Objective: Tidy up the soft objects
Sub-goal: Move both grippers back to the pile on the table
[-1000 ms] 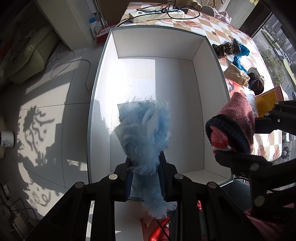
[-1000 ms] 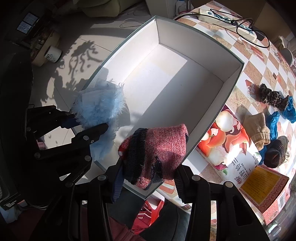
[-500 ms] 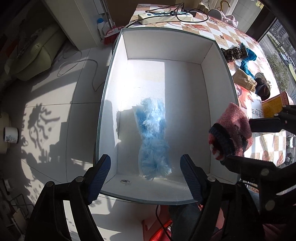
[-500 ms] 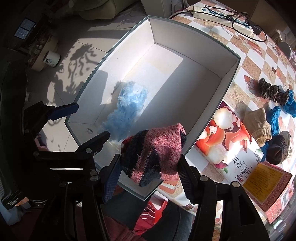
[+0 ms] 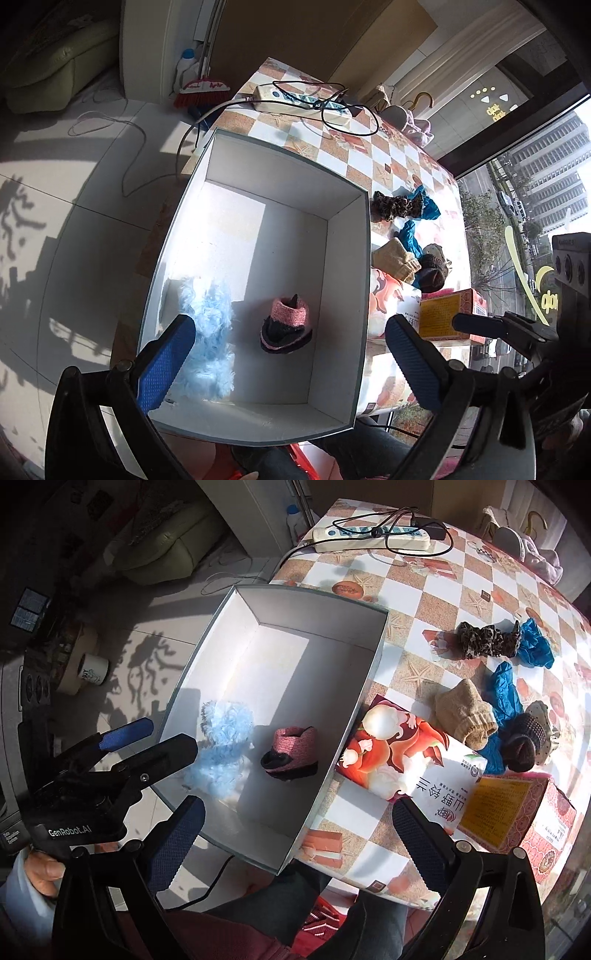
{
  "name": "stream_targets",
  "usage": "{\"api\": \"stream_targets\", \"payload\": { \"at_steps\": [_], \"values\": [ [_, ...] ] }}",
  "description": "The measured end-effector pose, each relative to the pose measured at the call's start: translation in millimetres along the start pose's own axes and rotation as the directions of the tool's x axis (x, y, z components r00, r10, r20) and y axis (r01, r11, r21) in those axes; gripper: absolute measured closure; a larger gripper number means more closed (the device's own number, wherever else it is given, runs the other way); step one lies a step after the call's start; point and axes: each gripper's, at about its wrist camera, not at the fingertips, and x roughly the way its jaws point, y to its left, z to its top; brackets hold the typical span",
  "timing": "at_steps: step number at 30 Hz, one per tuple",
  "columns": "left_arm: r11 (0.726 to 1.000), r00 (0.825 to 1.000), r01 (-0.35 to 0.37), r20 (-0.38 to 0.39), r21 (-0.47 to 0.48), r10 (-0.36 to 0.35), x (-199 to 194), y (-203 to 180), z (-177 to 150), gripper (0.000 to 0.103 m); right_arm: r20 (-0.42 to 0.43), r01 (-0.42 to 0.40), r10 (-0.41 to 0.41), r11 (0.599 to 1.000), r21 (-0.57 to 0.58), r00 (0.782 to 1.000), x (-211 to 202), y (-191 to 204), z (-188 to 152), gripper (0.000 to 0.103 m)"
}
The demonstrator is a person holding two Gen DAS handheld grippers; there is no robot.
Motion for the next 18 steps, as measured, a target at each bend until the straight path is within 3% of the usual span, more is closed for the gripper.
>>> {"api": "stream_targets", "payload": {
  "at_steps": [5,9,14,18],
  "values": [
    [0.993,0.999,0.036,-0.028,0.112,-0.033,11.8,-53.8,33.1,0.0,0.133,0.005,-0.023,0.99,0.138,0.991,-55.0,-33.7,-2.7,0.001],
    [0.98,0.999,0.013,-0.054,0.201,-0.002,31.0,-99.5,45.5,0.0,0.204,0.034,-0.092,0.962,0.27,0.975,-96.4,-86.8,-12.2,0.001],
    [0.974,0.994,-0.005,-0.103,0.227,0.029,59.2,-140.0,46.7,0.0,0.24,0.064,-0.188,0.893,0.445,0.952,-131.6,-169.1,-30.9,0.001],
    [0.972,0.992,-0.04,-0.108,0.233,0.067,72.6,-162.5,55.4,0.0,0.171,0.117,-0.267,0.795,0.595,0.948,-131.0,-246.5,-50.3,0.001]
  ]
}}
